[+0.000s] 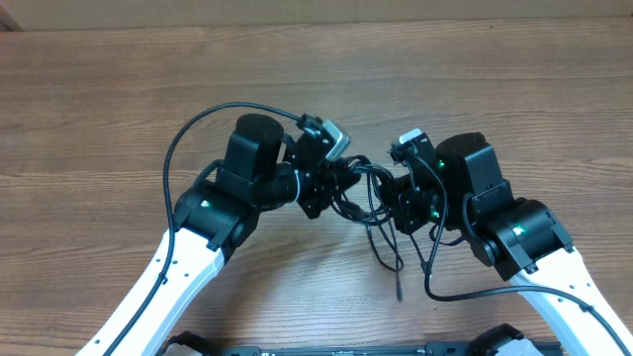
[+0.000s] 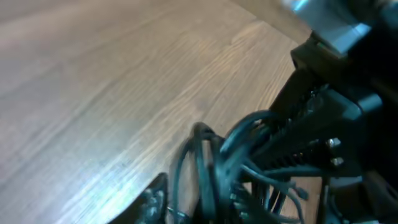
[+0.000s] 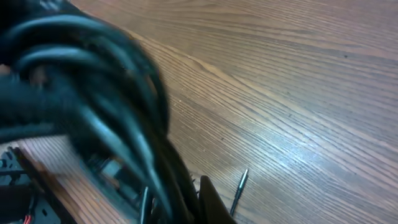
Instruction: Untangle cables
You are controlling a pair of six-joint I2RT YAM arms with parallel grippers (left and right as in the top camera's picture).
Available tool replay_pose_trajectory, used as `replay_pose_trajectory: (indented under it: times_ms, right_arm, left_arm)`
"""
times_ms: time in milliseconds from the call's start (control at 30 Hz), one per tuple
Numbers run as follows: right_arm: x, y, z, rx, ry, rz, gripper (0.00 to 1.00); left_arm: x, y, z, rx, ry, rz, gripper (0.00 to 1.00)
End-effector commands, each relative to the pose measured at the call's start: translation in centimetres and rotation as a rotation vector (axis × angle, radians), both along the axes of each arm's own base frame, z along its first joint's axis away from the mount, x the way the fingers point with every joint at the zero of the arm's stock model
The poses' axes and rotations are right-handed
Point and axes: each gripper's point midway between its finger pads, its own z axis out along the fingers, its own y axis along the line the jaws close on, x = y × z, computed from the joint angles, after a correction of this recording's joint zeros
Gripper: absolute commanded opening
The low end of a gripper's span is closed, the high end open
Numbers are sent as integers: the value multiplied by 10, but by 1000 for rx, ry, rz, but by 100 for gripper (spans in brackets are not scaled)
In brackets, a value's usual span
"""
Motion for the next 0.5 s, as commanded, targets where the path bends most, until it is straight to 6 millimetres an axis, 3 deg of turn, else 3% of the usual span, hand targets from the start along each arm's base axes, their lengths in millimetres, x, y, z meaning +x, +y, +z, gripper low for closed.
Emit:
replay_pose_trajectory:
  times_ms: [0,167,300,467]
  right_arm:
    - [-2,3,10,20,-12,7,4]
    - [-1,-12,-10,-73,37,-48,4]
    - [-4,-13,-18,-92,74,-46,4]
    - [-3,-13,-21,-96,81,-46,4]
  left_arm:
    - [14,2,14,-21,-41,63,20]
    - [13,3,35,-57,-89,72,4]
    - [18,17,47,-76,-103,132,4]
    - [49,71,51,-73,-53,444,5]
